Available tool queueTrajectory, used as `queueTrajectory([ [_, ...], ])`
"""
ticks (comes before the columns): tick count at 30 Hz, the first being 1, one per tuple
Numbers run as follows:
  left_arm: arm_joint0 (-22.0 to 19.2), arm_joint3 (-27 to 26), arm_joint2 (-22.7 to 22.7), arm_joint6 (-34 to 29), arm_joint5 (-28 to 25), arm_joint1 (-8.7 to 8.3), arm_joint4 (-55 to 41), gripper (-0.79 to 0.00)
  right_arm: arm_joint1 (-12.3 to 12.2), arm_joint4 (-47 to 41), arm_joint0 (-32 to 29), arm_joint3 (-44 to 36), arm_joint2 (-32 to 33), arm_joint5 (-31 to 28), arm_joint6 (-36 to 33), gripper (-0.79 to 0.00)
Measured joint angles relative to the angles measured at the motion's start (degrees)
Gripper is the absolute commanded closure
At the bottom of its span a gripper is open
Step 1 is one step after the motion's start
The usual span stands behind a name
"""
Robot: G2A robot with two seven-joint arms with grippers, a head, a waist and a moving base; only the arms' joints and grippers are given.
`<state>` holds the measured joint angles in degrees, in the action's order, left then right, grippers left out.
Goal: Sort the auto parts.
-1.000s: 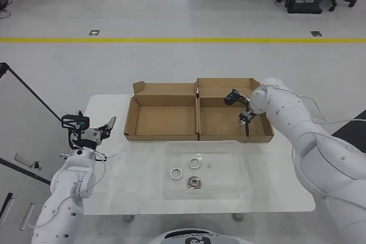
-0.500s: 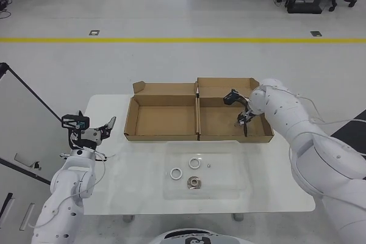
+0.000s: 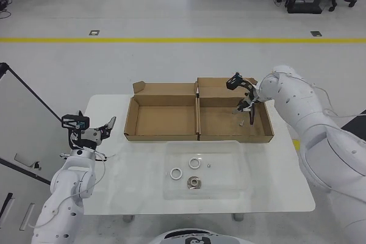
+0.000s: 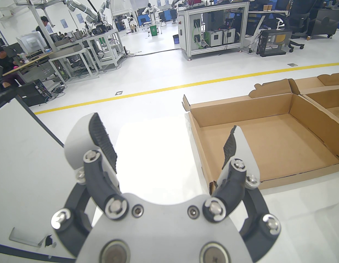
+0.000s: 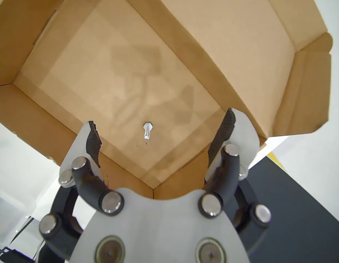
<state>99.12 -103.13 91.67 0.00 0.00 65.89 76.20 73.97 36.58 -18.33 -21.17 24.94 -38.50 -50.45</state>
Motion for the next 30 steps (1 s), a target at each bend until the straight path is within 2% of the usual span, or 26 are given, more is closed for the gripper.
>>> queueTrajectory([
  [6, 0.0, 0.0, 0.0, 0.0, 0.0, 0.0, 0.0, -0.785, -3.0, 0.19, 0.08, -5.88, 2.31, -2.81, -0.26, -0.785],
  [12, 0.0, 0.0, 0.0, 0.0, 0.0, 0.0, 0.0, -0.785, -7.65, -0.36, -3.3, -19.61, 6.28, -0.59, -5.14, -0.785],
  [18, 0.0, 0.0, 0.0, 0.0, 0.0, 0.0, 0.0, -0.785, -14.36, -1.3, -11.78, -42.36, 14.39, 7.08, -14.85, -0.785],
  [22, 0.0, 0.0, 0.0, 0.0, 0.0, 0.0, 0.0, -0.785, -18.96, -1.42, -20.3, -59.25, 22.04, 11.45, -21.59, -0.785],
  [25, 0.0, 0.0, 0.0, 0.0, 0.0, 0.0, 0.0, -0.785, -21.34, -1.66, -25.93, -69.01, 27.0, 12.97, -25.26, -0.785],
  [30, 0.0, 0.0, 0.0, 0.0, 0.0, 0.0, 0.0, -0.785, -23.61, -2.44, -32.07, -79.67, 31.96, 14.35, -29.75, -0.785],
])
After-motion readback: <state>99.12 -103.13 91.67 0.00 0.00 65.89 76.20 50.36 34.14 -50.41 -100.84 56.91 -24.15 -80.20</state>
